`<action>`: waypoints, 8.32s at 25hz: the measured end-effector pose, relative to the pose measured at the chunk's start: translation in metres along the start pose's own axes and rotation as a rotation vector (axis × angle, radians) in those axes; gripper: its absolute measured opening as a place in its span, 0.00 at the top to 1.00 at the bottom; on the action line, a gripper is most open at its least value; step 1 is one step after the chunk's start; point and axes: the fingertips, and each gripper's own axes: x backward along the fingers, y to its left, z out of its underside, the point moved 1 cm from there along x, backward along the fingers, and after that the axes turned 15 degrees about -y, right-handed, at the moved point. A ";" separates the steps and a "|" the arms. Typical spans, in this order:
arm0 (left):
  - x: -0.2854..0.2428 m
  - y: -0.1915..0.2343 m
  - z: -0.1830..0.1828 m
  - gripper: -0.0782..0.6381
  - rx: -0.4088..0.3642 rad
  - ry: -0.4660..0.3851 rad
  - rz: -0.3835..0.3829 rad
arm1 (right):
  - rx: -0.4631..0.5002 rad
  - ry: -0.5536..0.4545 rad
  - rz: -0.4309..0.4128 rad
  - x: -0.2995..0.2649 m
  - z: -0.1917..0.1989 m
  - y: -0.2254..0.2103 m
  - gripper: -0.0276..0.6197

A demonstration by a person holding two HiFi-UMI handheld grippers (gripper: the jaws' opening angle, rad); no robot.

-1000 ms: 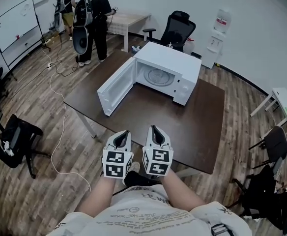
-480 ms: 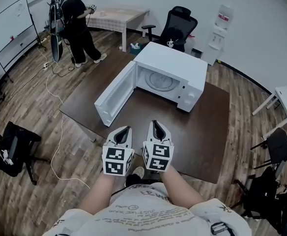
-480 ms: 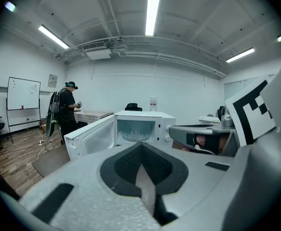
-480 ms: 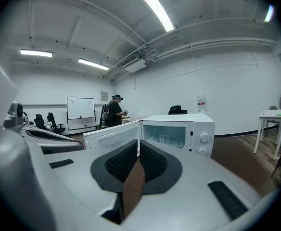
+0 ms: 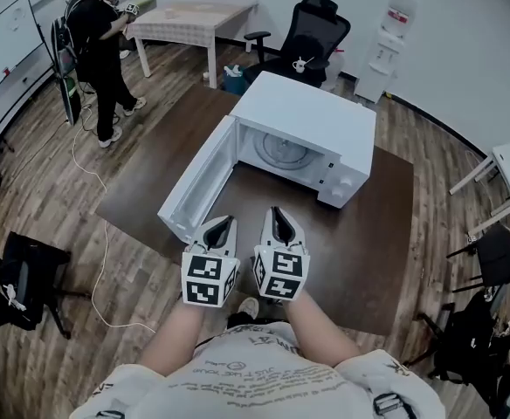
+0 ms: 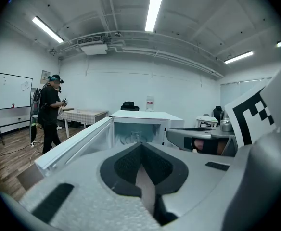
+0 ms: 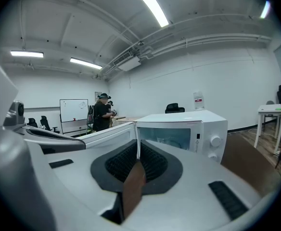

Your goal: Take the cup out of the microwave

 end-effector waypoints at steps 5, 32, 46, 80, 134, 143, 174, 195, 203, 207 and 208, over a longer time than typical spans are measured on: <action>-0.040 0.015 0.007 0.87 0.002 0.026 0.028 | -0.005 0.005 0.030 -0.036 0.009 -0.015 0.93; -0.174 0.048 0.052 0.87 0.036 0.123 0.172 | 0.010 0.113 0.132 -0.149 0.083 -0.072 0.91; -0.184 0.062 0.069 0.87 0.041 0.168 0.187 | 0.042 0.094 0.255 -0.208 0.114 -0.107 0.55; -0.182 0.072 0.089 0.87 0.074 0.226 0.269 | 0.083 0.203 0.349 -0.302 0.171 -0.143 0.37; -0.132 0.008 0.049 0.87 0.052 0.137 0.325 | 0.097 0.081 0.244 -0.098 0.078 -0.101 0.38; -0.119 -0.042 0.049 0.87 0.072 0.112 0.397 | 0.111 0.007 0.337 -0.048 0.046 -0.132 0.38; -0.119 -0.064 0.044 0.87 0.045 0.071 0.400 | 0.110 0.036 0.323 -0.021 0.039 -0.137 0.38; -0.122 -0.064 0.045 0.87 0.036 0.074 0.391 | 0.105 0.042 0.312 -0.025 0.041 -0.137 0.38; -0.123 -0.065 0.047 0.87 0.039 0.075 0.391 | 0.095 0.035 0.313 -0.026 0.040 -0.136 0.38; -0.123 -0.068 0.047 0.87 0.037 0.079 0.399 | 0.036 0.007 0.352 -0.024 0.035 -0.141 0.38; -0.122 -0.069 0.047 0.87 0.036 0.079 0.402 | 0.041 0.008 0.358 -0.024 0.035 -0.142 0.38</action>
